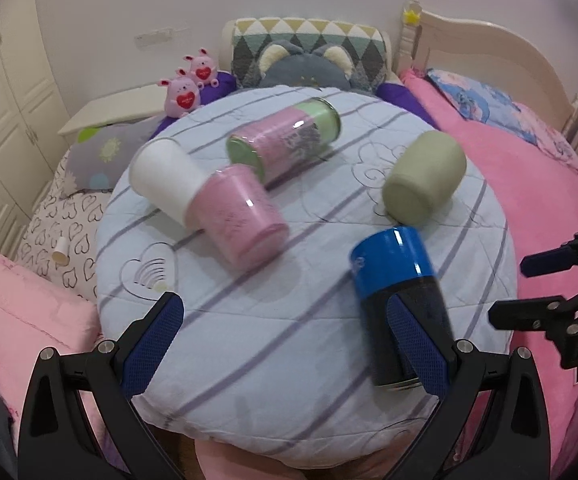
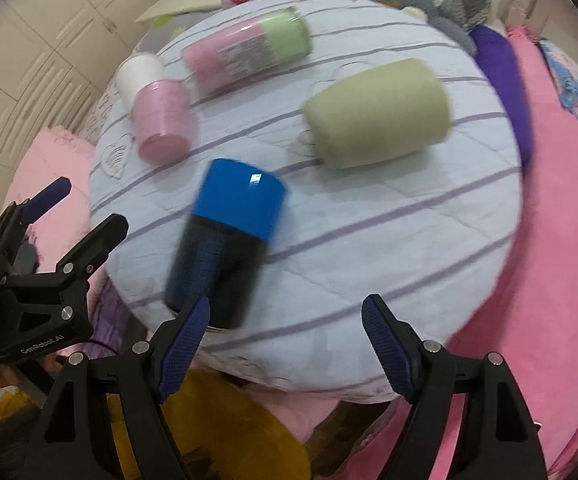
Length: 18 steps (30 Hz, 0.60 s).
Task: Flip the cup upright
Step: 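Lift the blue-and-black cup with the right gripper and rotate it upright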
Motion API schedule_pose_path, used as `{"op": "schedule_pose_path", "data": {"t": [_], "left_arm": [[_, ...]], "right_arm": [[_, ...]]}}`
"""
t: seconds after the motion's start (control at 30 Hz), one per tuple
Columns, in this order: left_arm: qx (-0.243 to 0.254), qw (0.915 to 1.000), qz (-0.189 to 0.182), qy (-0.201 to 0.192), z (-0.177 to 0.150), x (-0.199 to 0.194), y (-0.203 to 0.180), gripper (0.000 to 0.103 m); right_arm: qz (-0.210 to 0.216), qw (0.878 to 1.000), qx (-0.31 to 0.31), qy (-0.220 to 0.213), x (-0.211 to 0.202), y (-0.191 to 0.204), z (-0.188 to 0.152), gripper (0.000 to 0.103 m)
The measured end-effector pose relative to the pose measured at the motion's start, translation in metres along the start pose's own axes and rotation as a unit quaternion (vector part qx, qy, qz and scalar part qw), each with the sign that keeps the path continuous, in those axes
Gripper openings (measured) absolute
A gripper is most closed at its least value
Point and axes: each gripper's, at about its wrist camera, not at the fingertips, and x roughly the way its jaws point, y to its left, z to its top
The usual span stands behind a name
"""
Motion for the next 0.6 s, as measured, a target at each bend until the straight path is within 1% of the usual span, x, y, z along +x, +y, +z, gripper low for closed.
{"op": "schedule_pose_path", "data": {"t": [0.1, 0.17, 0.33, 0.47, 0.6], "left_arm": [[-0.008, 0.9998, -0.011, 0.017, 0.000, 0.005, -0.012, 0.103], [-0.013, 0.9997, -0.010, 0.021, 0.001, 0.007, -0.022, 0.103], [-0.009, 0.9993, -0.010, 0.034, 0.003, 0.012, -0.043, 0.103], [-0.004, 0.9992, 0.005, 0.040, 0.006, 0.018, -0.056, 0.103], [-0.004, 0.9984, 0.008, 0.055, 0.009, 0.028, -0.063, 0.103]], "right_arm": [[-0.008, 1.000, -0.005, -0.007, -0.003, -0.019, -0.006, 0.080], [-0.015, 1.000, -0.006, -0.006, -0.003, -0.032, -0.009, 0.080], [-0.006, 1.000, -0.014, -0.002, 0.003, -0.051, -0.012, 0.080], [0.008, 1.000, -0.022, -0.001, 0.009, -0.061, -0.012, 0.080], [0.003, 1.000, -0.028, -0.002, 0.017, -0.069, -0.010, 0.080]]}}
